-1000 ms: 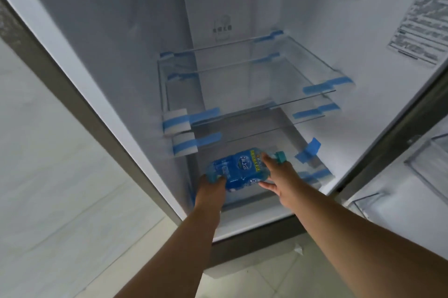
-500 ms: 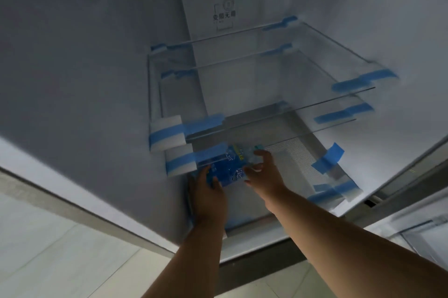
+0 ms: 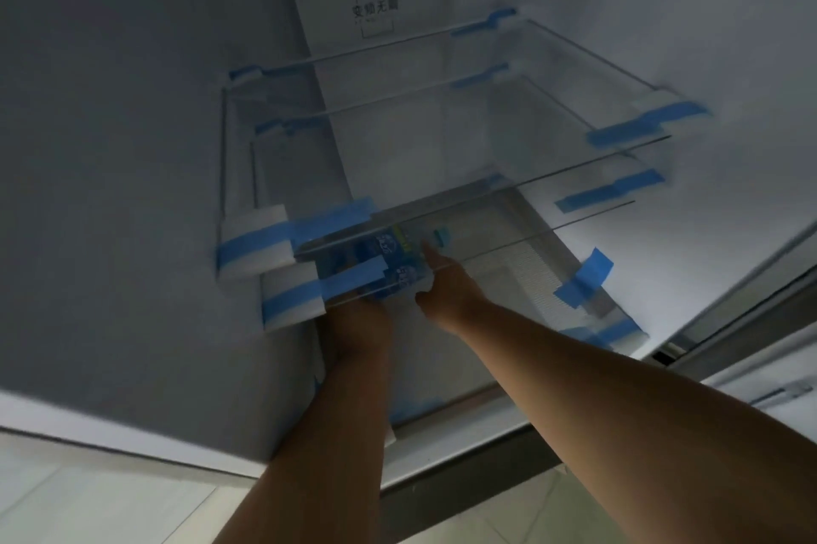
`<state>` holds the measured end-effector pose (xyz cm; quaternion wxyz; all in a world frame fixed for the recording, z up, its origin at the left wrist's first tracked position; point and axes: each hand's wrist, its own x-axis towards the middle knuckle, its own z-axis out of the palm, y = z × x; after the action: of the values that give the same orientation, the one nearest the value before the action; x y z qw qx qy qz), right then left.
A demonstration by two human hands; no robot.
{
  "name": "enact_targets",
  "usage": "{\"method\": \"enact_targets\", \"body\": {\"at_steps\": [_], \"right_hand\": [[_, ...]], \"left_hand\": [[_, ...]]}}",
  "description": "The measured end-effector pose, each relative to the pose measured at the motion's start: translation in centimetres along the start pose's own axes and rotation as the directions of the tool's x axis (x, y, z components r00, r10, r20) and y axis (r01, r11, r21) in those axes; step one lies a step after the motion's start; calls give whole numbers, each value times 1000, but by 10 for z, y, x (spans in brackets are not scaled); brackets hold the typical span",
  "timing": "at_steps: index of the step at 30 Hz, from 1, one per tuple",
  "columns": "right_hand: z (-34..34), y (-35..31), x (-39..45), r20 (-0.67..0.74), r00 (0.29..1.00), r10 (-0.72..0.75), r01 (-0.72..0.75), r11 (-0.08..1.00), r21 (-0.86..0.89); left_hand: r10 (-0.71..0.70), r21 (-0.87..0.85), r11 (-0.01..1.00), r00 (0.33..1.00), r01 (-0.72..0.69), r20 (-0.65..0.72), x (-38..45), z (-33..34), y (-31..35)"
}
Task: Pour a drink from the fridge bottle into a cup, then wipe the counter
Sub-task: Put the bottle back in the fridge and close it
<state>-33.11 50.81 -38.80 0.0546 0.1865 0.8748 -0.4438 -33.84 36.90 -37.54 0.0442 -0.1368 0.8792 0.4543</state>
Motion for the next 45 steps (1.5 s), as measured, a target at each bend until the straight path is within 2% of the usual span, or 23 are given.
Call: {"method": "enact_targets", "body": {"at_steps": [2, 4, 7, 9, 11, 13, 16, 19, 21, 22, 25, 28, 31, 33, 36, 39, 41, 43, 45], "right_hand": [[-10, -4, -20, 22, 999, 25, -25, 1000, 3], [-25, -12, -46, 7, 999, 51, -51, 998, -24], [-54, -21, -91, -19, 998, 54, -55, 997, -58], [-77, -31, -132, -76, 997, 23, -28, 997, -69], [-98, -37, -182, -154, 988, 28, -41, 996, -80], [-115, -40, -237, -257, 964, 60, -81, 994, -72], [-133, -43, -315, -426, 897, 117, -155, 987, -53], [-146, -47, -382, -586, 796, 152, -255, 962, -96], [-150, -50, -427, -661, 734, 160, -301, 948, -106], [-150, -51, -451, -688, 707, 162, -318, 942, -105], [-149, -53, -527, -769, 612, 187, -394, 915, -91], [-153, -53, -596, -861, 446, 244, -460, 888, 13], [-159, -55, -652, -903, 310, 298, -500, 859, 113], [-163, -56, -680, -911, 256, 323, -516, 843, 154], [-170, -55, -708, -908, 225, 352, -531, 826, 189], [-174, -50, -728, -890, 246, 385, -535, 819, 206], [-177, -45, -738, -882, 265, 389, -542, 817, 197], [-182, -41, -747, -875, 283, 393, -533, 823, 197], [-187, -40, -754, -872, 289, 396, -499, 840, 216]], "left_hand": [[152, 37, 988, 987, -151, -51, -14, -12, 3], [286, 180, 944, 957, -275, -43, -27, -21, -1], [264, 228, 919, 932, -321, 246, -56, -41, 18], [253, 169, 920, 865, -354, 433, -88, -61, 38], [365, 80, 880, 775, -469, 516, -120, -81, 50], [517, 4, 787, 664, -616, 541, -154, -97, 65], [733, -98, 529, 395, -843, 554, -209, -115, 98], [859, -299, 280, 99, -912, 502, -270, -133, 134], [858, -393, 129, -96, -910, 504, -309, -141, 148], [837, -422, 85, -165, -903, 522, -329, -146, 153], [794, -513, 15, -301, -859, 528, -389, -155, 156], [759, -564, -30, -386, -825, 524, -448, -157, 153], [639, -527, -172, -501, -832, 583, -503, -141, 147], [553, -463, -232, -508, -855, 661, -531, -130, 142], [472, -361, -248, -438, -899, 765, -551, -115, 131], [483, -286, -279, -392, -916, 783, -555, -105, 121], [515, -283, -272, -388, -920, 765, -557, -105, 122], [522, -308, -240, -390, -921, 759, -558, -108, 127], [552, -315, -177, -359, -932, 753, -556, -112, 125]]}}
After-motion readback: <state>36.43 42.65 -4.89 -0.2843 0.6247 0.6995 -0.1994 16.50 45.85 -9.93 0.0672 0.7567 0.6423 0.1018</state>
